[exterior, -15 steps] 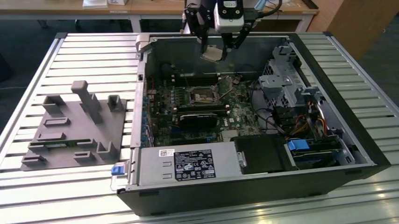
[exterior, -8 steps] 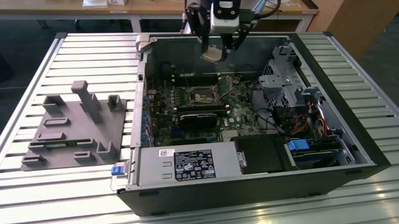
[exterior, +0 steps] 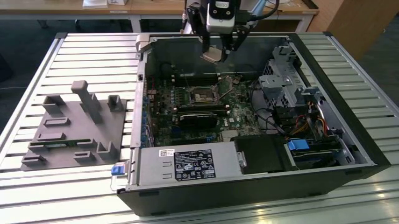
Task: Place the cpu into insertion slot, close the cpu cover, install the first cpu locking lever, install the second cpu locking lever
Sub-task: 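Place the cpu into insertion slot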
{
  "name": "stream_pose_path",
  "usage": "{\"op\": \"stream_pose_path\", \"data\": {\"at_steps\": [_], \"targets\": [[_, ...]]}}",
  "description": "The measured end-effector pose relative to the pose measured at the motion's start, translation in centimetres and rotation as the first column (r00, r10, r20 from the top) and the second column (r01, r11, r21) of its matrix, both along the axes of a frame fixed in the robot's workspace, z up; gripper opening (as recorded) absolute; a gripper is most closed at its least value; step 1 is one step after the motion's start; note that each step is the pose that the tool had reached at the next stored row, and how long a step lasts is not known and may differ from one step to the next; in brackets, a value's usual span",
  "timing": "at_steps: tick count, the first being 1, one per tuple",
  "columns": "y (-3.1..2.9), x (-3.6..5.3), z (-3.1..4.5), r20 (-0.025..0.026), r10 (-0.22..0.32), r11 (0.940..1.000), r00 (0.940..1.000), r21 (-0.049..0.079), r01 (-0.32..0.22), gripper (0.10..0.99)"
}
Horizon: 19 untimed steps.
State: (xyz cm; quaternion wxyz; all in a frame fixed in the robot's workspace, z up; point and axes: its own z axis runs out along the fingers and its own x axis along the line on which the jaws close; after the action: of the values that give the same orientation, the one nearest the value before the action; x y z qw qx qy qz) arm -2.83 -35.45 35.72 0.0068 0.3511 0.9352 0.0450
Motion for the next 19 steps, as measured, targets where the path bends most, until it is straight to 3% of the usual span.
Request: {"op": "stream_pose_path", "data": {"at_steps": [5, 10, 19], "targets": [[0.01, 0.0, -0.1, 0.0, -0.053, 0.9986, 0.9986, 0.0, 0.053, 0.537], [0.01, 0.0, -0.27, 0.0, -0.115, 0.9934, 0.9934, 0.0, 0.115, 0.537], [0.11, 0.0, -0.37, 0.002, -0.152, 0.9884, 0.9884, -0.002, 0.152, 0.537]]}}
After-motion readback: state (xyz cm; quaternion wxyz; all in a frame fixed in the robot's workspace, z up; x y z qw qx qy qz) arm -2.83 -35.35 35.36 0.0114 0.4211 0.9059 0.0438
